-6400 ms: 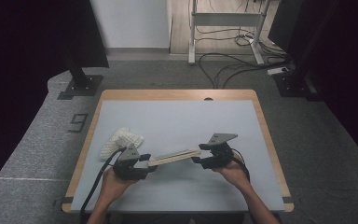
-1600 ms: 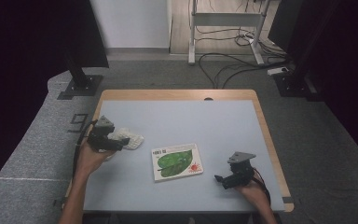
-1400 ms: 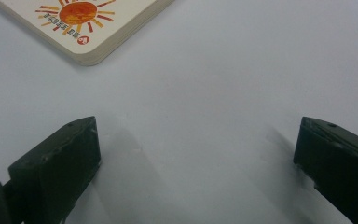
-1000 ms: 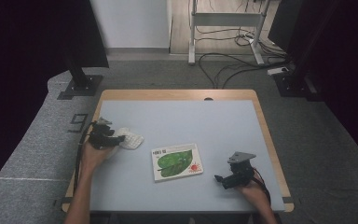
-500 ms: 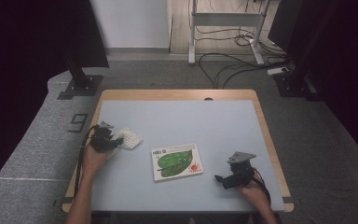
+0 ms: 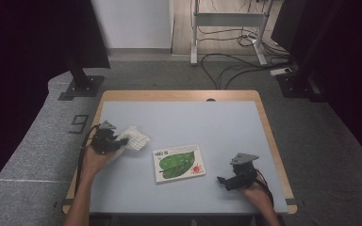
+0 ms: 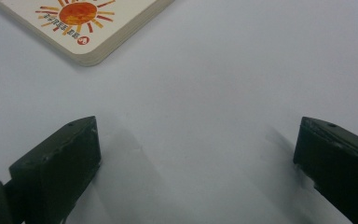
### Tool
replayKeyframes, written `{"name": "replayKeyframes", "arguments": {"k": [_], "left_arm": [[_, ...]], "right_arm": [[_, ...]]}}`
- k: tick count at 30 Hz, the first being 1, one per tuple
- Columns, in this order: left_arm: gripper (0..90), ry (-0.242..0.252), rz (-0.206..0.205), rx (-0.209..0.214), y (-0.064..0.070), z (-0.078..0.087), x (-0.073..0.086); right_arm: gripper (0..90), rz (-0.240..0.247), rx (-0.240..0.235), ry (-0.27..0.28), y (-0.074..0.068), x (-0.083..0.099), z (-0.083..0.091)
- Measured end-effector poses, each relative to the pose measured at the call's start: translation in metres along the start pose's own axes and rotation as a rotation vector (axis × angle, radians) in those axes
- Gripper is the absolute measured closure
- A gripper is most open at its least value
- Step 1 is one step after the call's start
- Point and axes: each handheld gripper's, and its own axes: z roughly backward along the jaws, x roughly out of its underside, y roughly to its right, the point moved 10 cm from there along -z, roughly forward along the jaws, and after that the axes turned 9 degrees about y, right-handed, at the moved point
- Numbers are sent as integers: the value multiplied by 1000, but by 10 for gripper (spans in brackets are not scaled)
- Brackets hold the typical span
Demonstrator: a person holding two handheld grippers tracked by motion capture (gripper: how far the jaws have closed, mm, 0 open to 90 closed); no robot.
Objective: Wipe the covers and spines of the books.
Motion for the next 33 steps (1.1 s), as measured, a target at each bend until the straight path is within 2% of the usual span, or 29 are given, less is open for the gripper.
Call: {"name": "replayKeyframes", "arguments": {"k": [3, 11, 24, 31, 33], "left_arm": [[679, 0, -25, 20, 12, 1, -5], [678, 18, -57, 81, 37, 1, -15], [671, 9, -78, 164, 73, -14, -17], [667, -4, -127, 186, 94, -25, -23], [667, -8, -144, 180, 99, -29, -24]], "right_arm": [[0, 0, 0, 1, 0, 0, 0], [0, 0, 0, 0, 0, 0, 0], [0, -1, -1, 0, 0, 0, 0], [0, 0, -1, 0, 0, 0, 0], [0, -1, -1, 0, 0, 0, 0]]}}
